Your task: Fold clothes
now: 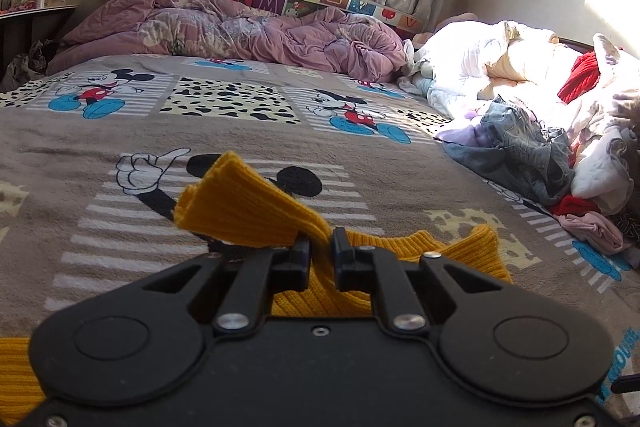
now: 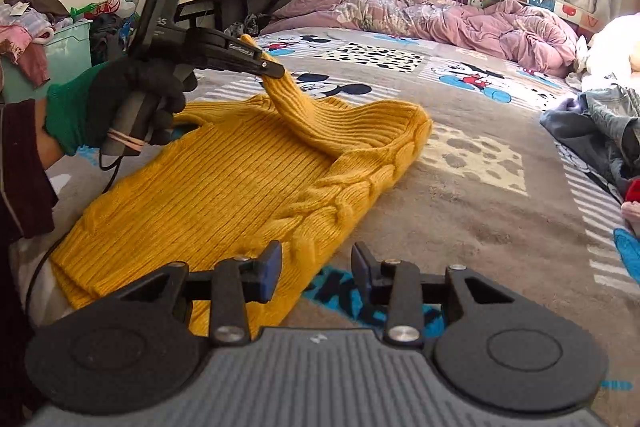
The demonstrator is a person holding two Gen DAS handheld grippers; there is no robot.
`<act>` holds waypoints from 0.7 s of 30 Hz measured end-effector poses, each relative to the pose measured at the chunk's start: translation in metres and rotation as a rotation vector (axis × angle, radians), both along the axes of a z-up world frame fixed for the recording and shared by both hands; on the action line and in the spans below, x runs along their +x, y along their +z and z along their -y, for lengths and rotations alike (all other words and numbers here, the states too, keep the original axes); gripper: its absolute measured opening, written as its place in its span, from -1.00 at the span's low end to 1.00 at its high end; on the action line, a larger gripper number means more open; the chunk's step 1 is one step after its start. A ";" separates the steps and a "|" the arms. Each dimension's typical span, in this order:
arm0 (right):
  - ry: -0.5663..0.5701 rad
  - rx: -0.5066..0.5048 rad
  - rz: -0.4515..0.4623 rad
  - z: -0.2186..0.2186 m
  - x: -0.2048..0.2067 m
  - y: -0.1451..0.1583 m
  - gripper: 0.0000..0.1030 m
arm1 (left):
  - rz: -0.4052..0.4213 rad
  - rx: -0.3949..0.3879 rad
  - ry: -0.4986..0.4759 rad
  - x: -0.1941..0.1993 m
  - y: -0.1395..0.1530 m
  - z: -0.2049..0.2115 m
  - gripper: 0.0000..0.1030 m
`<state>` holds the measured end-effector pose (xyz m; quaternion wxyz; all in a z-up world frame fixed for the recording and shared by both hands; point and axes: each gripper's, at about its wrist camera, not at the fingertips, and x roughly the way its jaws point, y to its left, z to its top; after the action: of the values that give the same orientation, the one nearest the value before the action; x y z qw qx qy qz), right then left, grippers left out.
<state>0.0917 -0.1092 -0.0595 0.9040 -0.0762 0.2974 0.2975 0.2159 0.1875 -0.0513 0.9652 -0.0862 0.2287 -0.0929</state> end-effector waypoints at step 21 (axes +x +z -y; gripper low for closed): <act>0.011 0.078 -0.146 -0.031 0.218 -0.031 -0.43 | 0.096 0.035 -0.110 -0.025 0.003 -0.020 -0.82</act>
<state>0.3098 -0.0783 -0.0905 0.8807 -0.0206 0.3501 0.3185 0.1905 0.2072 -0.0488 0.9699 -0.0522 0.1880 -0.1456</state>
